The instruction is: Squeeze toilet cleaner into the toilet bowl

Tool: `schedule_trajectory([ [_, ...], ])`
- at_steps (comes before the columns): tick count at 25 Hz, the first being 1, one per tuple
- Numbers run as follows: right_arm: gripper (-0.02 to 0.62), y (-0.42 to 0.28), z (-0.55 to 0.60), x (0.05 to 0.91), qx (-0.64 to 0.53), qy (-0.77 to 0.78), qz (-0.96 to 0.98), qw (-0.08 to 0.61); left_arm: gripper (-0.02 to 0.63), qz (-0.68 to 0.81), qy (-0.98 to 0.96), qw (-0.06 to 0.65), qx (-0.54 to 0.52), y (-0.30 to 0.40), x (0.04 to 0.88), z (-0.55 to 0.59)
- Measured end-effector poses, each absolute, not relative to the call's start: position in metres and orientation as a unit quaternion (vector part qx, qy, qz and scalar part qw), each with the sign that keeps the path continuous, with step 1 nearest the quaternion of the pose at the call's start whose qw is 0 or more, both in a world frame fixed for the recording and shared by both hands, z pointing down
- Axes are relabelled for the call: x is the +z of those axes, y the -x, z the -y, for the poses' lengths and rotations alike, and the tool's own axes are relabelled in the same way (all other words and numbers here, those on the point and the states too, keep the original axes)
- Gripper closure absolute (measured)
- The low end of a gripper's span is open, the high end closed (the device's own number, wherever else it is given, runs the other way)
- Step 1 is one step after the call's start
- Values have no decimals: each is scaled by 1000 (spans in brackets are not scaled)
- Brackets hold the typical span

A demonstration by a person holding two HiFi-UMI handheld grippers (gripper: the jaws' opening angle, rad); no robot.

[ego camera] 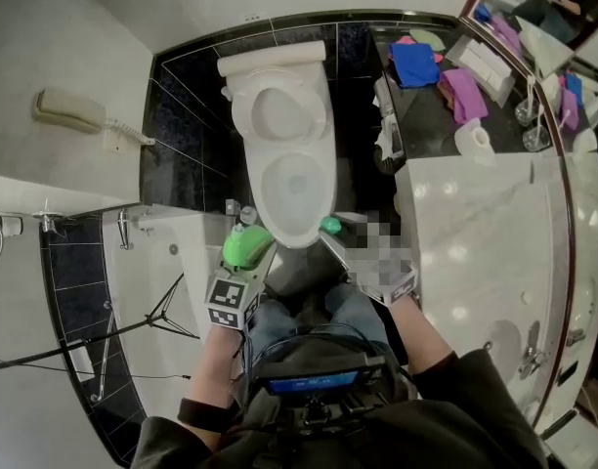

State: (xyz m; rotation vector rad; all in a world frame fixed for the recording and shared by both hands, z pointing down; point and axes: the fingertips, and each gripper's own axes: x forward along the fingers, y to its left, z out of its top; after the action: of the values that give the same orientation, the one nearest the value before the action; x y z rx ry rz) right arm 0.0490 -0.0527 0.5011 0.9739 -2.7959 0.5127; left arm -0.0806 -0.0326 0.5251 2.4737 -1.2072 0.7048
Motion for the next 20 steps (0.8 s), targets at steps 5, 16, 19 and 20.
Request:
schedule_trajectory([
  [5,434,-27,32,496,164,-327,925,103,416,409,-867,133,253,110,510,19],
  [16,430,20,1,497,176,-333,918,121,414,385,-882,125,243,152,497,-7],
  [19,430,27,-2,499,174,-330,919,128,415,388,-881,124,241,160,496,-12],
  [20,430,29,-3,499,173,-330,919,129,416,389,-880,123,241,163,496,-13],
])
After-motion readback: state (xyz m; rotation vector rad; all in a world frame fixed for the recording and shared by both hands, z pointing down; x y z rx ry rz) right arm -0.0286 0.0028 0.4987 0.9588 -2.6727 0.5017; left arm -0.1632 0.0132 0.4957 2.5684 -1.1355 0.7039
